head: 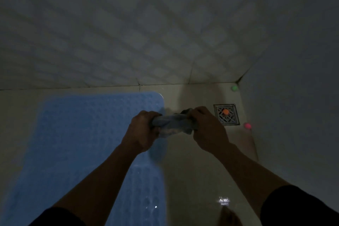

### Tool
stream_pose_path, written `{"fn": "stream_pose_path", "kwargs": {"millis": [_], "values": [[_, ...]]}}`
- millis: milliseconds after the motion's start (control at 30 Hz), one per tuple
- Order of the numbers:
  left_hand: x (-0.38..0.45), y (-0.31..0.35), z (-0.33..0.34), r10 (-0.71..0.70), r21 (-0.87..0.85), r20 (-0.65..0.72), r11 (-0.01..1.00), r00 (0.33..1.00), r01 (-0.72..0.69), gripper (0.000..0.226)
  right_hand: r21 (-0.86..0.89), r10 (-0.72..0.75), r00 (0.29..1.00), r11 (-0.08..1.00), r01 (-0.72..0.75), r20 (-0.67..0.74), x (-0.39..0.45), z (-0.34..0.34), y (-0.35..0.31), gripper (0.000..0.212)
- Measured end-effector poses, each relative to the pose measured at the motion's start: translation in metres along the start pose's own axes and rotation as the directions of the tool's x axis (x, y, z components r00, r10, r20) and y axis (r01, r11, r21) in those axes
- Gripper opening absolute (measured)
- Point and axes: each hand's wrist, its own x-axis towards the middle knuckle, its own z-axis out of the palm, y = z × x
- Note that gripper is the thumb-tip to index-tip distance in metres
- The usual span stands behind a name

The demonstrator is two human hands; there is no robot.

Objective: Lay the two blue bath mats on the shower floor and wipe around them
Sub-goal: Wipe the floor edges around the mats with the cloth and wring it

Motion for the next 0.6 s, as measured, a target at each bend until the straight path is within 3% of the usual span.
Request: {"fn": "stream_pose_path", "kwargs": {"millis": [200, 300, 400, 500, 600], "values": [[0.098, -0.06, 0.074, 0.005, 0.027, -0.075, 1.0, 0.997, -0.003, 0.034, -0.017, 0.003, 0.999, 1.0, -0.004, -0.054, 0.09, 0.069, 0.071, 0.035], [0.144, -0.08, 0.097, 0.034, 0.052, -0.115, 0.998, 0.993, -0.028, 0.03, 0.021, -0.022, 0.996, 0.999, 0.024, -0.083, 0.128, 0.092, 0.1, 0.052], [0.187, -0.092, 0.111, 0.071, 0.1, -0.179, 0.994, 0.981, -0.054, 0.033, 0.047, -0.049, 0.986, 0.997, 0.058, -0.161, 0.164, 0.109, 0.124, 0.057], [0.227, -0.105, 0.12, 0.121, 0.153, -0.241, 0.985, 0.963, -0.086, 0.036, -0.019, -0.079, 0.975, 0.997, 0.077, -0.207, 0.199, 0.124, 0.147, 0.061], [0.262, -0.118, 0.129, 0.122, 0.182, -0.268, 0.981, 0.956, -0.074, 0.037, -0.127, -0.142, 0.946, 0.986, 0.11, -0.29, 0.229, 0.143, 0.17, 0.049]]}}
